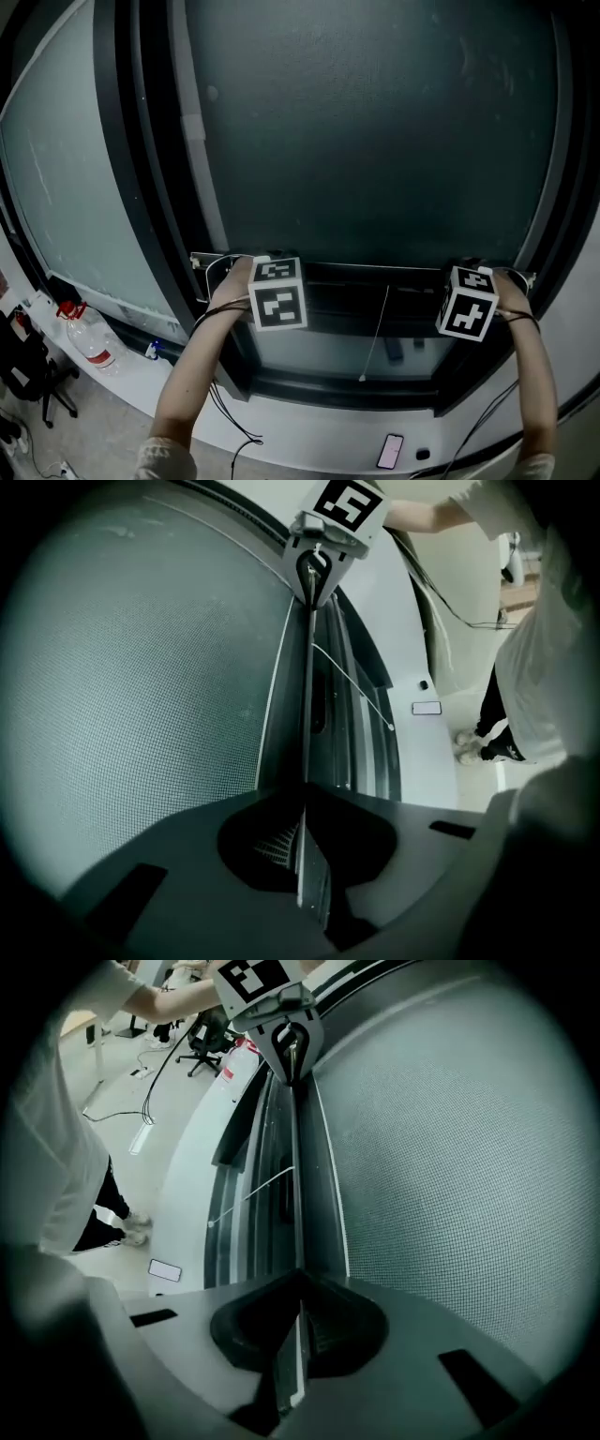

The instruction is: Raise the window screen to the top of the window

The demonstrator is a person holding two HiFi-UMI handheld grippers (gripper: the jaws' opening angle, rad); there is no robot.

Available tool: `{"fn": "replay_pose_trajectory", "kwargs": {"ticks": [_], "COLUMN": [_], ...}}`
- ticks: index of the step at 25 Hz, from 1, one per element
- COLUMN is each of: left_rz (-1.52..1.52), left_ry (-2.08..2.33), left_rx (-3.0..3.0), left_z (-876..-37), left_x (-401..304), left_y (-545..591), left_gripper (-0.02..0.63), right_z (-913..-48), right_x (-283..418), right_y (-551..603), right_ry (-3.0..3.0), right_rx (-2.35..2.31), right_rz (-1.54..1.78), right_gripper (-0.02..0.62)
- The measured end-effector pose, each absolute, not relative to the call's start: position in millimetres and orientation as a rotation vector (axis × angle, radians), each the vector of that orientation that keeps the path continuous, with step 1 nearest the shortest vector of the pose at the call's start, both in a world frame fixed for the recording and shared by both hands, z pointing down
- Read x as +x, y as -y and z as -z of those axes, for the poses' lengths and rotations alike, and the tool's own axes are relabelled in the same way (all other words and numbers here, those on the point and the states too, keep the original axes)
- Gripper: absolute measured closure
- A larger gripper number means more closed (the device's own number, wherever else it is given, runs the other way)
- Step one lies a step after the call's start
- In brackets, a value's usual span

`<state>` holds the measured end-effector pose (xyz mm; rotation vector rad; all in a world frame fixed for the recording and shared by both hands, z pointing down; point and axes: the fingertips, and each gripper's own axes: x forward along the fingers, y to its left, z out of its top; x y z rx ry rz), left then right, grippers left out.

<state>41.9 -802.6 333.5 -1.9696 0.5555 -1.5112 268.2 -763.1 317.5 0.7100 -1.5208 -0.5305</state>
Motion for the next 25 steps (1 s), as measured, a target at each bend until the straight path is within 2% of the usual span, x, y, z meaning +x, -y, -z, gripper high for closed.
{"fn": "replay_pose_trajectory", "kwargs": {"ticks": [20, 25], "left_rz": [1.237, 1.072], "left_ry": [-0.898, -1.014], "left_rx": [-1.500, -1.386], "left_z": [-4.1, 64.0], "left_x": [35.3, 33.6], "left_y": [822.6, 824.8], "left_gripper": [0.586, 0.592], "right_z": [7.7, 76.3], "right_x": [262.9, 261.6], "right_y": [779.4, 778.5], "right_ry": [1.235, 1.155], "right_rx": [1.072, 1.183], "right_rz": [0.966, 1.081], "right_gripper": [0.575, 0.575]}}
